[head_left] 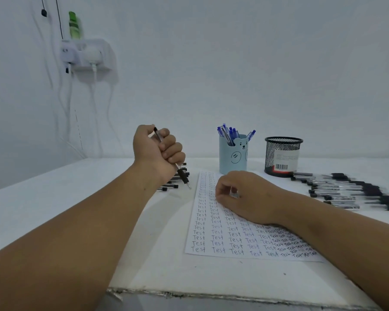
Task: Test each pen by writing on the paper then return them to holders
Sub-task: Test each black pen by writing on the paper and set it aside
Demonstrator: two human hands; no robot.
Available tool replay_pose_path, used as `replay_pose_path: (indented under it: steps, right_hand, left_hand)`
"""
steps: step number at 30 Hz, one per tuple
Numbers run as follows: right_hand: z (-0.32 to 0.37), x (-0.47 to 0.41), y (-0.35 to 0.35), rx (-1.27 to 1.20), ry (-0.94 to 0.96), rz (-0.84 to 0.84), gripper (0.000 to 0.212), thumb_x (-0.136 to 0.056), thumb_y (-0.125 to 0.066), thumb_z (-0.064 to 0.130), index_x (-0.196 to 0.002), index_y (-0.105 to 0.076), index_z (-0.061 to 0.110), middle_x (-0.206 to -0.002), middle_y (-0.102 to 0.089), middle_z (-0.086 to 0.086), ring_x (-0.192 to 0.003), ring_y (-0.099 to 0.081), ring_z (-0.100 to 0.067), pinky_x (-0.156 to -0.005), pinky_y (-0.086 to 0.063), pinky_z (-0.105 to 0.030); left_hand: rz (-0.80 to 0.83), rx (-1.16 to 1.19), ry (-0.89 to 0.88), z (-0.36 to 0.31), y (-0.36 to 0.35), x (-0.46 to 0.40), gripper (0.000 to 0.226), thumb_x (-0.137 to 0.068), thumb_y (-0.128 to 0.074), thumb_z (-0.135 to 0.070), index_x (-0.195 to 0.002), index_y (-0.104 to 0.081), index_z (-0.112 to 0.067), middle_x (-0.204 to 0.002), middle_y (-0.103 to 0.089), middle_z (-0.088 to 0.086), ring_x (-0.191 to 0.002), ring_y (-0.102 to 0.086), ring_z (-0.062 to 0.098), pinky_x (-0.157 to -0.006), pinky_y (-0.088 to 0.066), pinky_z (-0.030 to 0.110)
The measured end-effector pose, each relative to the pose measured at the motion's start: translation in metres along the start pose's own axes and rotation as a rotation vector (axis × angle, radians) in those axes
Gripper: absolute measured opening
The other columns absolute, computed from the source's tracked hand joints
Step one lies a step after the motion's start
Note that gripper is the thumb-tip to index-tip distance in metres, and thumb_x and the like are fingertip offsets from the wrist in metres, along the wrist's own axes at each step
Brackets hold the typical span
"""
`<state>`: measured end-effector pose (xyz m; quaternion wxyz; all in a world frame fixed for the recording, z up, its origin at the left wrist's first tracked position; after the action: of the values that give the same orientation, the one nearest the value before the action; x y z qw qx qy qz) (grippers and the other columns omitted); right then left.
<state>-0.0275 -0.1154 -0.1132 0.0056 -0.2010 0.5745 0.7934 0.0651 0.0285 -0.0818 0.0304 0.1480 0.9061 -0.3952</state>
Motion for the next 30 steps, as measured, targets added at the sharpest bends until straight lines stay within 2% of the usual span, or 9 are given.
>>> replay_pose_path:
  steps: [6,10,13,15,18,23,26,28,30]
  right_hand:
    - [-0.001,0.0,-0.001,0.01,-0.005,0.012,0.008,-0.099,-0.059,0.032,-0.094,-0.065,0.03,-0.099,-0.061,0.016,-0.093,-0.055,0.0,-0.078,-0.042,-0.016]
    - [-0.005,0.001,0.002,-0.013,-0.024,-0.001,0.008,-0.1,-0.057,0.03,-0.103,-0.065,0.03,-0.101,-0.06,0.017,-0.096,-0.055,-0.001,-0.079,-0.043,-0.017]
    - [-0.013,0.003,0.008,-0.143,-0.104,-0.039,0.012,-0.103,-0.05,0.035,-0.104,-0.062,0.032,-0.104,-0.063,0.012,-0.098,-0.057,-0.008,-0.077,-0.047,-0.022]
    - [-0.015,0.005,0.014,-0.249,-0.123,-0.093,0.02,-0.104,-0.047,0.043,-0.1,-0.064,0.032,-0.101,-0.066,0.009,-0.091,-0.058,-0.01,-0.07,-0.048,-0.023]
    - [-0.005,0.01,0.027,-0.313,-0.048,-0.181,0.029,-0.097,-0.053,0.054,-0.091,-0.068,0.03,-0.082,-0.064,0.015,-0.077,-0.055,-0.008,-0.067,-0.047,-0.025]
    - [0.002,0.01,0.034,-0.154,-0.006,-0.245,0.029,-0.092,-0.065,0.049,-0.083,-0.07,0.022,-0.076,-0.056,0.007,-0.065,-0.048,-0.009,-0.059,-0.039,-0.024]
    - [-0.001,0.011,0.041,-0.062,-0.036,-0.263,0.028,-0.094,-0.065,0.044,-0.086,-0.074,0.019,-0.072,-0.054,0.006,-0.065,-0.046,-0.007,-0.059,-0.034,-0.023]
    - [-0.012,0.014,0.046,-0.061,-0.115,-0.231,0.024,-0.093,-0.067,0.042,-0.09,-0.077,0.02,-0.072,-0.061,0.005,-0.066,-0.051,-0.008,-0.056,-0.036,-0.023]
    - [-0.026,0.018,0.05,-0.083,-0.209,-0.187,0.024,-0.092,-0.07,0.039,-0.088,-0.077,0.016,-0.068,-0.06,0.003,-0.059,-0.049,-0.011,-0.054,-0.036,-0.025]
  left_hand:
    - [-0.003,0.094,-0.048,-0.01,0.001,0.004,0.007,-0.063,-0.036,-0.017,-0.056,-0.037,-0.019,-0.05,-0.02,-0.006,-0.041,-0.014,0.013,-0.045,-0.011,0.02]
    - [0.054,0.16,-0.044,-0.004,-0.006,0.004,0.011,-0.068,-0.038,-0.02,-0.057,-0.04,-0.017,-0.05,-0.024,-0.005,-0.041,-0.017,0.013,-0.045,-0.015,0.021]
    - [0.097,0.175,-0.008,0.005,-0.015,0.006,0.017,-0.075,-0.038,-0.022,-0.059,-0.039,-0.015,-0.054,-0.025,-0.003,-0.043,-0.021,0.014,-0.045,-0.02,0.021]
    - [0.115,0.17,0.024,0.014,-0.02,0.006,0.028,-0.086,-0.035,-0.026,-0.06,-0.038,-0.016,-0.055,-0.026,-0.002,-0.044,-0.022,0.015,-0.046,-0.023,0.022]
    - [0.149,0.157,0.065,0.026,-0.028,0.008,0.033,-0.091,-0.031,-0.027,-0.06,-0.036,-0.016,-0.056,-0.03,-0.001,-0.047,-0.026,0.016,-0.05,-0.027,0.024]
    - [0.2,0.142,0.111,0.045,-0.044,0.017,0.031,-0.091,-0.028,-0.024,-0.063,-0.037,-0.014,-0.063,-0.04,0.005,-0.056,-0.038,0.02,-0.062,-0.035,0.03]
    - [0.23,-0.03,0.102,0.048,-0.045,0.02,0.032,-0.095,-0.031,-0.023,-0.075,-0.051,-0.008,-0.076,-0.057,0.014,-0.072,-0.056,0.031,-0.077,-0.051,0.039]
    - [0.202,-0.253,0.056,0.047,-0.04,0.019,0.038,-0.1,-0.032,-0.027,-0.089,-0.06,-0.005,-0.087,-0.064,0.018,-0.086,-0.061,0.035,-0.09,-0.052,0.044]
    - [0.198,-0.406,0.016,0.046,-0.037,0.017,0.049,-0.105,-0.031,-0.041,-0.103,-0.064,-0.005,-0.096,-0.066,0.018,-0.091,-0.06,0.032,-0.094,-0.05,0.041]
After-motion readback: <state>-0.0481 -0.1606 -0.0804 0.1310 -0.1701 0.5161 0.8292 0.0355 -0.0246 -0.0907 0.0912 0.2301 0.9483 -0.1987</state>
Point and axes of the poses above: each hand's wrist, its own x-axis away from the middle knuckle, its own y-axis out of the back of the hand, z = x × y, the point moved 10 cm from there along -x, towards the middle knuckle
